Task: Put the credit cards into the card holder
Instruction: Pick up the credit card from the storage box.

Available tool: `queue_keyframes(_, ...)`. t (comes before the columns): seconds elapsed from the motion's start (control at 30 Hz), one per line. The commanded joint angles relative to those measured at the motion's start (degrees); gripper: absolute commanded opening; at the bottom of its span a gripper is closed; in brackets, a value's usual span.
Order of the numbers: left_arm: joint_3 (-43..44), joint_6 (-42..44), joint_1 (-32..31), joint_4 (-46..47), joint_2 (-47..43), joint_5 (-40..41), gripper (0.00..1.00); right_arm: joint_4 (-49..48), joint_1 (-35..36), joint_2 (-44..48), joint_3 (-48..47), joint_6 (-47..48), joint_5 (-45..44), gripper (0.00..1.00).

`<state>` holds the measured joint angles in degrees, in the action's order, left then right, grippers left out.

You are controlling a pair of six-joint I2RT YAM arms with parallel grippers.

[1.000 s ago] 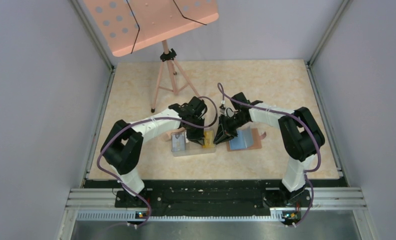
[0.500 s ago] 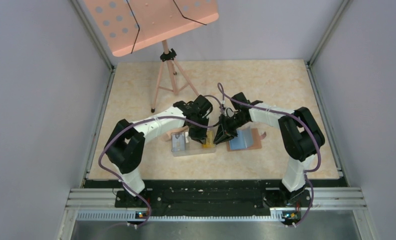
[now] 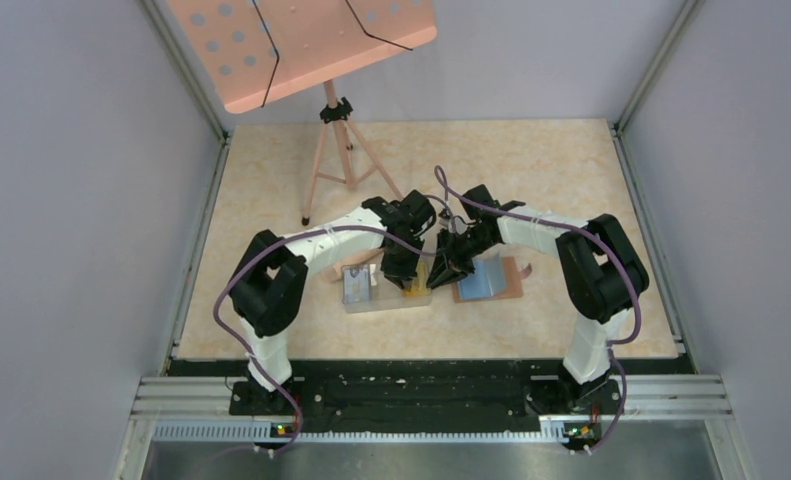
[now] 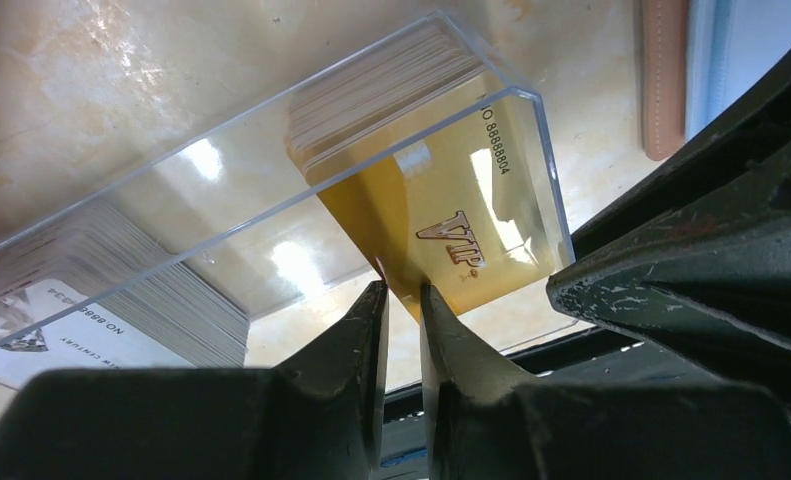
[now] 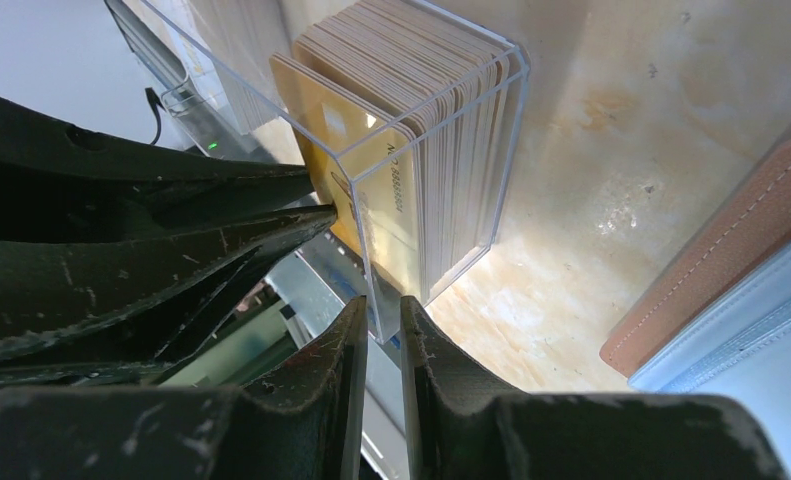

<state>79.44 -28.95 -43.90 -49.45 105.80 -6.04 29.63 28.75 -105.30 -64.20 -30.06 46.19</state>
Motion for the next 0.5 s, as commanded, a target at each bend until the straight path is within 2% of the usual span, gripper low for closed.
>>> queue_keyframes(0.0,4.79,2.8,-1.8,-1.38,1.92,0.58,0.21,-1.35,1.05,-0.85,-0.38,-0.05,1.09,0.18)
queue_keyframes(0.17,5.58,3.02,-2.15,-1.08,2.35,-0.47,0.18,-1.35,1.07,-0.87,-0.43,-0.03,1.16,0.18)
queue_keyframes(0.47,3.44,0.26,-2.08,2.82,-1.67,-2.41,0.06,-1.29,1.05,-0.9,-0.4,0.11,1.25,0.18)
